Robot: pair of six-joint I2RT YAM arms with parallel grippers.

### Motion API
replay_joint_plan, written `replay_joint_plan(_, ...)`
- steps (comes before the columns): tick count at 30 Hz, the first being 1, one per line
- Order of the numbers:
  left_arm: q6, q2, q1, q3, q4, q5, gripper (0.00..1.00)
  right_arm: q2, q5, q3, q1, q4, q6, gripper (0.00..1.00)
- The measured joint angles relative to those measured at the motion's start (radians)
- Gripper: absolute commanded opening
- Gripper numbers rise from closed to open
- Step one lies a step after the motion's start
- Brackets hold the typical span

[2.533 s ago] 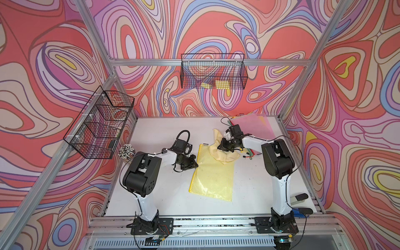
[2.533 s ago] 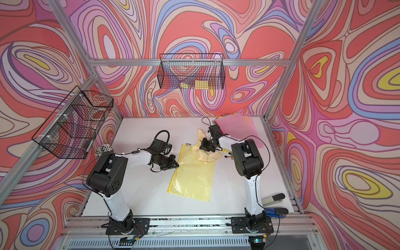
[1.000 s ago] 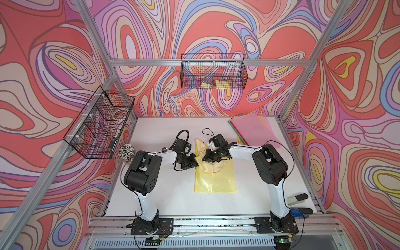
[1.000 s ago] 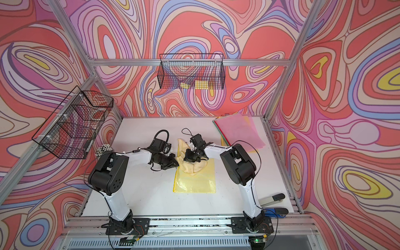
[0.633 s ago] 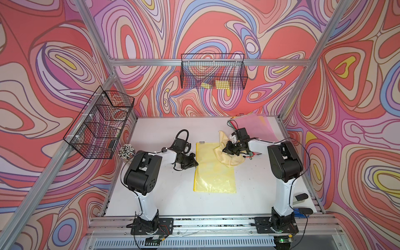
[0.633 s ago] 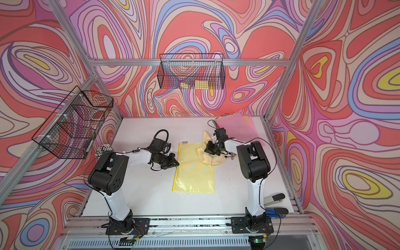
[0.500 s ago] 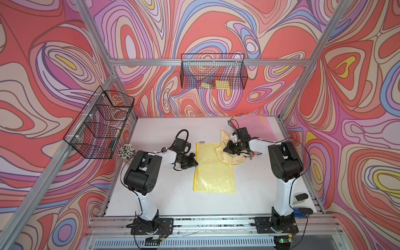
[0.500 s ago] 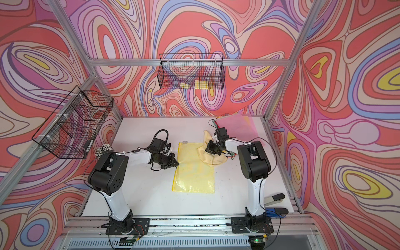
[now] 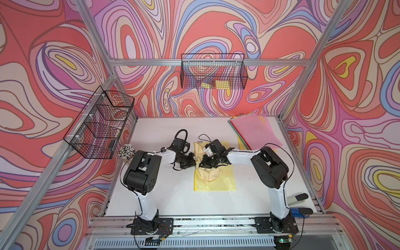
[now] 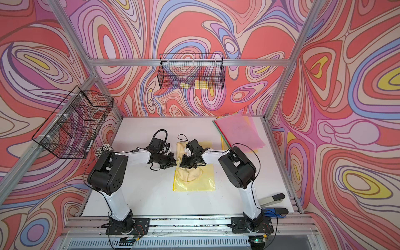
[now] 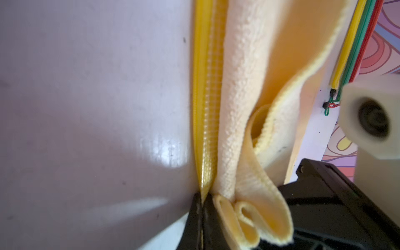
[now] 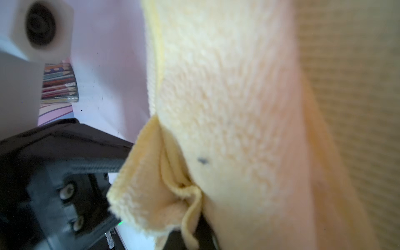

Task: Wipe the document bag
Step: Wipe the dirt from the document bag.

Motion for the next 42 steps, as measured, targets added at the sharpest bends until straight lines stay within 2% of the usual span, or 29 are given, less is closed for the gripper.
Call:
replay_joint_plan(3,0.000,0.000,0.000,0.000,0.000,0.000,0.00,-0.047,-0.011,-0.076,-0.065,0.021,-0.006,0.00)
replay_joint_plan(7,0.000,0.000,0.000,0.000,0.000,-0.002,0.00,-0.122,-0.019,-0.175,-0.224,0.013,-0.040,0.00)
replay_joint_plan(10,0.000,0.000,0.000,0.000,0.000,-0.002,0.00,-0.151,-0.013,-0.199,-0.340,-0.018,-0.073,0.00)
replay_joint_plan(12,0.000,0.000,0.000,0.000,0.000,-0.002,0.00,-0.158,-0.003,-0.199,-0.373,-0.033,-0.084,0.00)
replay_joint_plan(15,0.000,0.000,0.001,0.000,0.000,-0.003,0.00,-0.159,0.033,-0.178,-0.340,-0.056,-0.085,0.00)
replay_joint_plan(18,0.000,0.000,0.003,0.000,0.000,-0.003,0.00,-0.130,0.088,-0.112,-0.212,-0.100,-0.078,0.00)
replay_joint_plan(22,0.000,0.001,0.004,0.003,-0.002,-0.003,0.00,-0.061,0.091,-0.031,0.006,-0.078,-0.031,0.00)
replay_joint_plan(26,0.000,0.001,0.004,0.008,-0.011,-0.006,0.00,-0.047,0.072,-0.036,0.095,-0.031,0.024,0.00)
replay_joint_plan(32,0.001,0.006,0.004,0.016,-0.021,-0.007,0.00,-0.101,0.047,-0.150,0.041,0.048,0.060,0.00)
replay_joint_plan(37,0.002,0.009,0.004,0.017,-0.019,-0.002,0.00,-0.218,0.028,-0.309,-0.132,0.053,0.035,0.00)
replay_joint_plan(40,0.002,0.010,0.004,0.017,-0.018,0.000,0.00,-0.270,0.028,-0.363,-0.233,0.034,0.005,0.00)
replay_joint_plan(42,0.001,0.010,0.004,0.017,-0.017,0.001,0.00,-0.295,0.051,-0.372,-0.264,-0.003,-0.009,0.00)
